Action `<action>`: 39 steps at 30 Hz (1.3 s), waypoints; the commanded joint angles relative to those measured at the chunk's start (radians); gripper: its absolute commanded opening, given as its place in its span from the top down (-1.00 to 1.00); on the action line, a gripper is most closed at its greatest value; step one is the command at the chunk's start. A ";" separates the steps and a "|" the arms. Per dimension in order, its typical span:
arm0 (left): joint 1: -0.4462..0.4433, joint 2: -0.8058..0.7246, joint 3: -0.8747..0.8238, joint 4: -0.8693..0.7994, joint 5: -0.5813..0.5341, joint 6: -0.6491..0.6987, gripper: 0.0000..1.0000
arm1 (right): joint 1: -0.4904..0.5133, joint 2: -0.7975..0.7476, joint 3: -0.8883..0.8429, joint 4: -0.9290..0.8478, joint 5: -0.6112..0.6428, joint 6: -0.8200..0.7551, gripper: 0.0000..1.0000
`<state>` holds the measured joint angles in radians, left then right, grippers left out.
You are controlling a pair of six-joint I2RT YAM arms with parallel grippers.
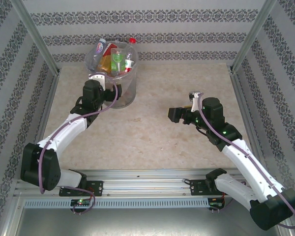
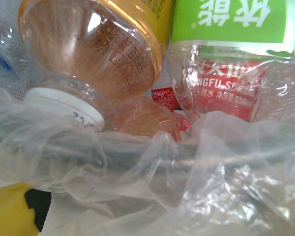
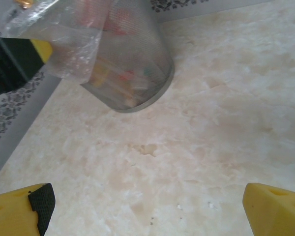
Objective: Put the plastic bottles in the bin
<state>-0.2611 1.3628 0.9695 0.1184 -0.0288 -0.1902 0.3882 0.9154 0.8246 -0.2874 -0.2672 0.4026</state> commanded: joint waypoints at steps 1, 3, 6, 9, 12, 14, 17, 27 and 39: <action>0.007 -0.073 -0.039 0.050 0.018 0.013 -1.00 | -0.011 -0.007 -0.024 0.046 0.086 -0.031 -0.96; 0.008 -0.123 -0.074 0.022 0.008 0.002 -1.00 | -0.012 -0.002 -0.021 0.036 0.142 -0.038 -0.96; 0.003 -0.200 -0.119 -0.018 -0.006 -0.008 -1.00 | -0.021 -0.001 -0.029 0.043 0.185 -0.049 -0.96; 0.002 -0.266 -0.169 -0.023 -0.006 0.010 -1.00 | -0.034 0.007 -0.054 0.078 0.198 -0.051 -0.96; 0.002 -0.309 -0.184 -0.070 -0.005 0.024 -1.00 | -0.046 0.024 -0.068 0.091 0.204 -0.050 -0.96; 0.002 -0.339 -0.209 -0.080 -0.023 0.022 -1.00 | -0.053 0.036 -0.079 0.096 0.245 -0.047 -0.97; 0.001 -0.372 -0.260 -0.065 -0.068 0.038 -1.00 | -0.070 0.059 -0.096 0.110 0.315 -0.062 -0.96; 0.002 -0.435 -0.458 0.104 -0.131 0.073 -0.99 | -0.093 0.060 -0.297 0.439 0.490 -0.193 -0.96; 0.008 -0.388 -0.609 0.279 -0.265 0.127 -1.00 | -0.186 0.229 -0.379 0.782 0.499 -0.295 -0.96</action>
<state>-0.2611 0.9581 0.3656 0.2825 -0.2493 -0.1043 0.2111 1.1301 0.4706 0.3054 0.2214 0.1722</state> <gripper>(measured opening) 0.998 0.982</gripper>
